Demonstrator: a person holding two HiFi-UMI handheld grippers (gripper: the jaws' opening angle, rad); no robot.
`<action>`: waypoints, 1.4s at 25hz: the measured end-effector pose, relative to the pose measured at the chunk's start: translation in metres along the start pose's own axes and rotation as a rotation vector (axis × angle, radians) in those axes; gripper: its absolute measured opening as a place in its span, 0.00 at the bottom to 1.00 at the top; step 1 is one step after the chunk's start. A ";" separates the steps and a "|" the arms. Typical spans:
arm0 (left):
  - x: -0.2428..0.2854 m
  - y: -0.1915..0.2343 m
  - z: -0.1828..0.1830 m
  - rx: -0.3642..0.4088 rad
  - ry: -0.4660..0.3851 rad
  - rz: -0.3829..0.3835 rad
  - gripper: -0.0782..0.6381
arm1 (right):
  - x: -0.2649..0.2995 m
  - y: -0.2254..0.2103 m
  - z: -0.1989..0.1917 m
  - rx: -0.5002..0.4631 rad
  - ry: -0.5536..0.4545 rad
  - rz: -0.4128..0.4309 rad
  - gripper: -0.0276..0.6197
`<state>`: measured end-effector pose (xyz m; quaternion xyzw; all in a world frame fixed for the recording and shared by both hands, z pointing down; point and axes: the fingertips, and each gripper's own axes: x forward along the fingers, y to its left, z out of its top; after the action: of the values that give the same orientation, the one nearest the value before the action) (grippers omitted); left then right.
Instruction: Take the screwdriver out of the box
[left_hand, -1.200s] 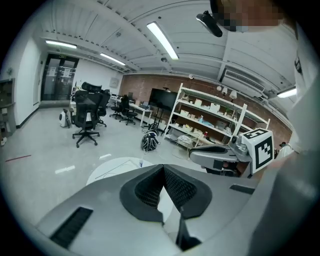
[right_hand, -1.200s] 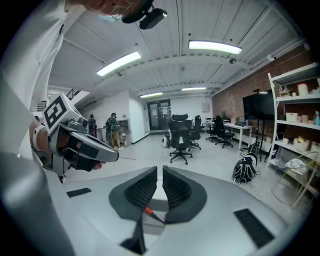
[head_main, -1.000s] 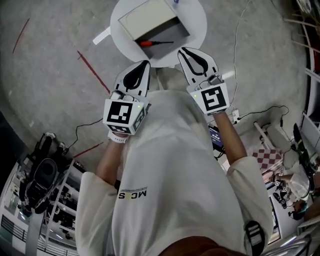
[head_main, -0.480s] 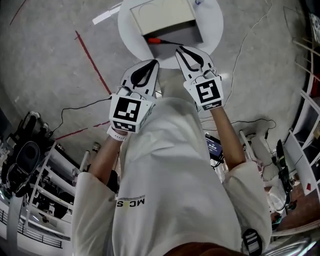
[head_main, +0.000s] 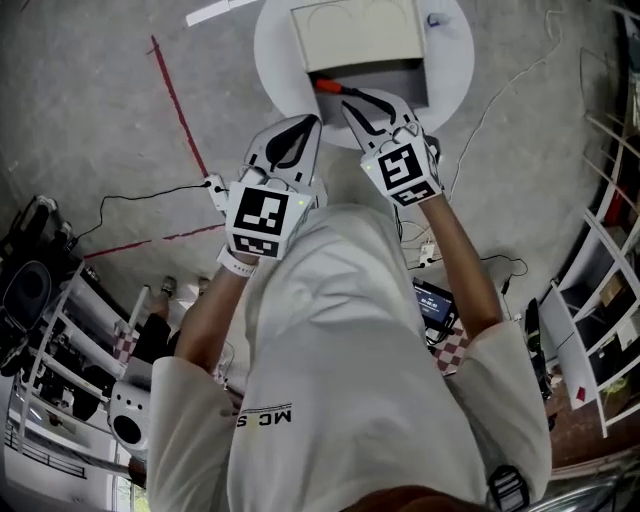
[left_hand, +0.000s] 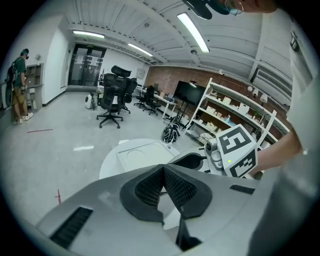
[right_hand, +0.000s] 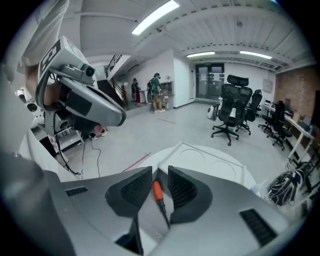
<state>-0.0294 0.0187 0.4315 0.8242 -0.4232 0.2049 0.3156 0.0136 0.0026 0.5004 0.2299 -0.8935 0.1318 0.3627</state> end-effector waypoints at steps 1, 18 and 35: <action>0.001 0.005 -0.001 -0.003 -0.001 0.007 0.11 | 0.008 0.001 -0.005 -0.019 0.023 0.012 0.25; 0.017 0.055 -0.028 -0.053 0.016 0.050 0.11 | 0.091 0.007 -0.079 -0.196 0.343 0.133 0.26; 0.014 0.050 -0.036 -0.034 0.030 0.034 0.11 | 0.095 0.003 -0.093 -0.235 0.384 0.109 0.26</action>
<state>-0.0655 0.0137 0.4830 0.8081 -0.4359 0.2155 0.3323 0.0068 0.0125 0.6326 0.1084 -0.8284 0.0876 0.5425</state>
